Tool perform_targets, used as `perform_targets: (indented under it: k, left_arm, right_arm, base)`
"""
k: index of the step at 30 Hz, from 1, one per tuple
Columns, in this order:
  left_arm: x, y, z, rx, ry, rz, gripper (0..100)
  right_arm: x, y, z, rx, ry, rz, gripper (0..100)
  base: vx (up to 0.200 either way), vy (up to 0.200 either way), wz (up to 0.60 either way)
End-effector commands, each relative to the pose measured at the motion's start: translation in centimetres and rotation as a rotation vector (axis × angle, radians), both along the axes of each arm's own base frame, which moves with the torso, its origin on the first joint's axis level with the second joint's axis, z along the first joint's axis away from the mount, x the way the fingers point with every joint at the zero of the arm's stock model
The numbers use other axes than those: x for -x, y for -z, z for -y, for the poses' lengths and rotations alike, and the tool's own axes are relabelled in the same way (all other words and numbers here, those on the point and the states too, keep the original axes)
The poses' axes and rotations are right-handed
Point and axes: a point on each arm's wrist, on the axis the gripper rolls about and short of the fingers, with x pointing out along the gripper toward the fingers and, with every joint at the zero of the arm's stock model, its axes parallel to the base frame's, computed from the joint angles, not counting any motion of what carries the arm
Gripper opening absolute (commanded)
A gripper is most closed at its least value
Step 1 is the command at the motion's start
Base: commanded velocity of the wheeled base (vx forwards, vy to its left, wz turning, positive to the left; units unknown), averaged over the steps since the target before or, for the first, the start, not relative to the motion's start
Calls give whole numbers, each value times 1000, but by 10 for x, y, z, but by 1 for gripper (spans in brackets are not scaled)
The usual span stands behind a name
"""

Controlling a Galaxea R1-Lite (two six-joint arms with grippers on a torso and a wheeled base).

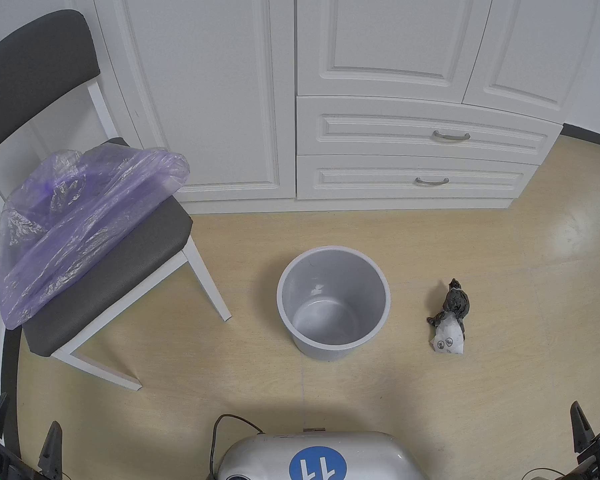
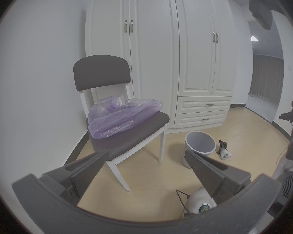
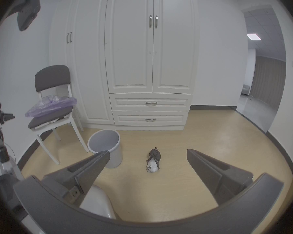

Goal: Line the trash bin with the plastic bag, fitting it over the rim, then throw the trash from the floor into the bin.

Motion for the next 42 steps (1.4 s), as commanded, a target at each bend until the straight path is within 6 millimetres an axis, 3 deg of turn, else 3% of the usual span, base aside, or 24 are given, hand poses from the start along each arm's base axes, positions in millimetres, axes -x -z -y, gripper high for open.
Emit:
perform_targets:
  k: [1,37,39,42]
  left_arm:
    - [0,6,0,28,-13,-5,100]
    - [0,5,-1,71,-57,0,100]
    - [0,5,-1,40,-50,1,100]
    - [0,5,-1,48,-55,2,100]
  right_arm:
    - [0,5,0,-40,2,-1,100]
    - [0,4,0,-32,8,9,100]
    - [5,-18,0,-2,-14,138,100]
    - [9,-32,-1,-89,-74,187,100]
  base:
    - [0,0,0]
    - [0,0,0]
    - [0,0,0]
    - [0,0,0]
